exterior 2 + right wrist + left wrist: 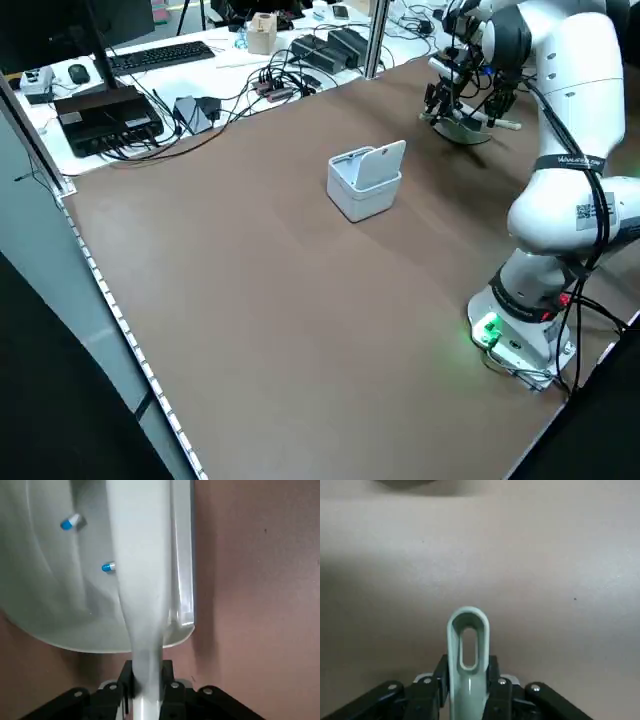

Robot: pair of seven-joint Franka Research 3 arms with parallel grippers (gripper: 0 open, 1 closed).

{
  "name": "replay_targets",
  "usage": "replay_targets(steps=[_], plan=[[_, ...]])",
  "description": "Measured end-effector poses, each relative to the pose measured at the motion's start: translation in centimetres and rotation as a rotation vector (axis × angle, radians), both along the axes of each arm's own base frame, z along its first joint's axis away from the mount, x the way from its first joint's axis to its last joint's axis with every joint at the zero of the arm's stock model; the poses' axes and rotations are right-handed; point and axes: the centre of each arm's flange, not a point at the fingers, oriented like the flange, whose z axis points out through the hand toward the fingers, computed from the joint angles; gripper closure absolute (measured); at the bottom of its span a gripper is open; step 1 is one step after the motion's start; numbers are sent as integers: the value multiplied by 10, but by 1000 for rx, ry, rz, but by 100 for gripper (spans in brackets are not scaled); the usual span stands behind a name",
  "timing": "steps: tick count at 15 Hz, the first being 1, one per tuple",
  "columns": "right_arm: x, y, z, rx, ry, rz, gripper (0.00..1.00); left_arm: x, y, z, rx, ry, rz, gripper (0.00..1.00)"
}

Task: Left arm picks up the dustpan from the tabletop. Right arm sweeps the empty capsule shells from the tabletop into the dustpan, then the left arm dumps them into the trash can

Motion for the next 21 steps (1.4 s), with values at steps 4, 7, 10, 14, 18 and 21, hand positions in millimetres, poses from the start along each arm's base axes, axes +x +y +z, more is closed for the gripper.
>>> replay_targets(steps=[4,7,10,14,18,21], plan=[[9,-10,6,24,37,3,74,1,0,1,-1,-1,0,67],[15,-16,12,35,45,-1,74,1,0,1,-2,-1,0,67],[17,-15,17,46,43,1,74,1,0,1,-3,1,-2,67],[19,-19,32,54,54,-2,74,6,6,3,-25,32,9,67],[20,-23,55,59,53,0,74,20,17,9,-90,85,14,67],[29,-35,77,63,50,-14,74,33,24,19,-162,106,20,67]])
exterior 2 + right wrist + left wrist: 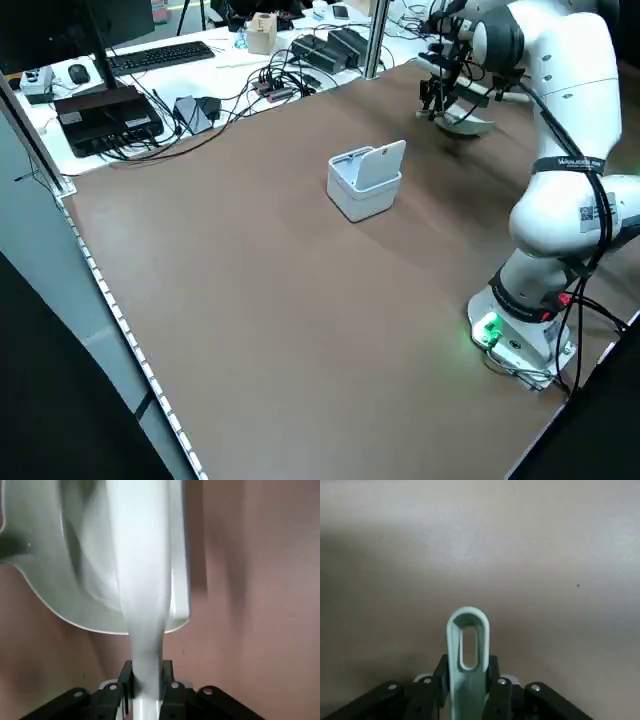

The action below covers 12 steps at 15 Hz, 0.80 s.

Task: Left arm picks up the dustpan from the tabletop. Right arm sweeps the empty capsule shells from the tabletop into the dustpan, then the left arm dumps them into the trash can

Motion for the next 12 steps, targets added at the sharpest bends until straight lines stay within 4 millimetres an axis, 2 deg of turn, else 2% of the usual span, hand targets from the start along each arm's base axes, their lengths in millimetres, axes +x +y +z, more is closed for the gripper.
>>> replay_targets(steps=[3,7,9,10,11,12], plan=[[20,-35,30,-6,15,-43,74,11,9,12,-55,9,10,67],[57,-109,77,5,13,-115,74,27,27,31,-135,18,12,67],[71,-147,90,-2,11,-144,74,37,39,47,-184,23,16,67],[77,-165,92,-12,15,-144,74,42,48,57,-212,25,12,67],[89,-201,96,-21,15,-141,74,55,69,77,-265,24,13,67],[95,-218,97,-18,11,-142,74,61,81,88,-295,22,16,67]])
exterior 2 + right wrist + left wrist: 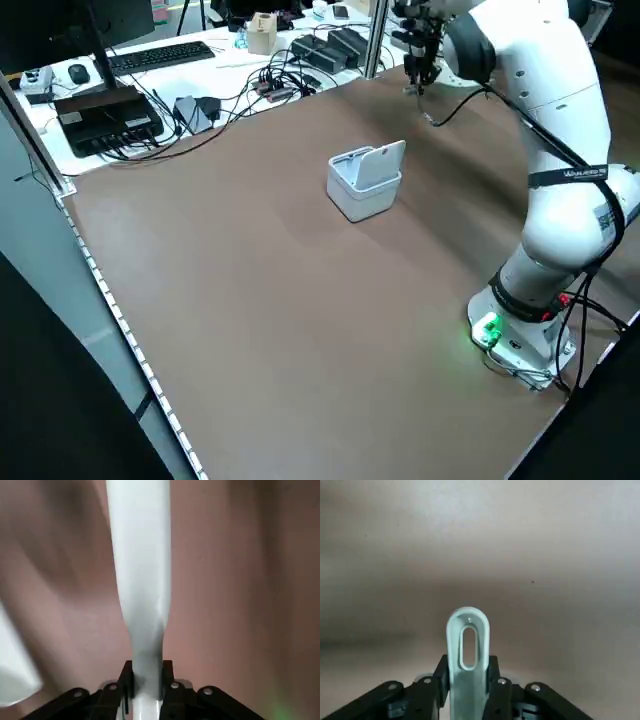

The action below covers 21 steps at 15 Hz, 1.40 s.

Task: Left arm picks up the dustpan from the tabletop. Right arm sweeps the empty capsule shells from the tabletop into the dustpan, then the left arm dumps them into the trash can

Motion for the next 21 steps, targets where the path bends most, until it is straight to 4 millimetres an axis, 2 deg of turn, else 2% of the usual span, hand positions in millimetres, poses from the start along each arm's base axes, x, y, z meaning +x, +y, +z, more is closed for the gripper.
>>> replay_targets(steps=[2,5,9,12,15,18,21], plan=[[10,-34,-2,4,-5,23,74,11,25,24,-51,-6,4,67],[15,-82,-19,18,12,76,74,20,63,58,-92,-7,0,67],[1,-118,-58,33,74,158,74,23,113,92,-119,23,-51,67],[-19,-128,-72,30,99,172,74,28,151,107,-135,26,-66,67],[-44,-128,-83,21,72,169,74,33,189,117,-151,14,-85,67],[-80,-122,-105,7,46,179,74,36,226,125,-159,11,-130,67],[-109,-106,-118,-3,60,217,74,37,265,128,-204,38,-149,67]])
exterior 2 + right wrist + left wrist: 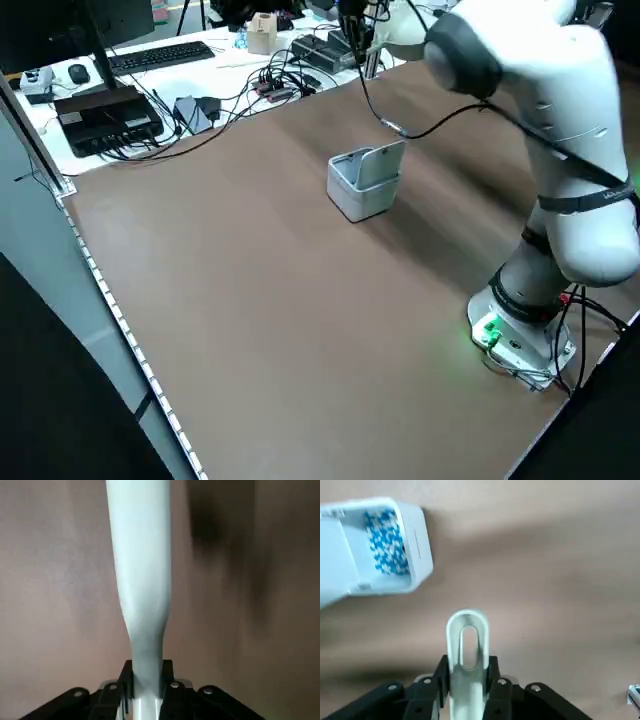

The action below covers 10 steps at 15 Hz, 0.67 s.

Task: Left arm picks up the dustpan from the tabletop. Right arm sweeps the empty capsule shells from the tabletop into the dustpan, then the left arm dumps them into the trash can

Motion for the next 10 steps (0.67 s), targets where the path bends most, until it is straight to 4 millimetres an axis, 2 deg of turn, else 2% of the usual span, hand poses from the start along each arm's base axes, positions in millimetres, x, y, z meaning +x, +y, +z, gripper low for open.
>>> replay_targets(steps=[1,3,6,10], plan=[[-10,13,-8,-3,-10,26,74,0,31,9,10,-14,-9,67],[-19,26,-18,-6,-29,50,74,-4,50,23,43,-32,6,67],[-35,47,-32,0,-44,73,74,-7,60,33,73,-42,24,67],[-47,71,-34,-24,-36,46,74,-6,78,31,108,-57,-24,67]])
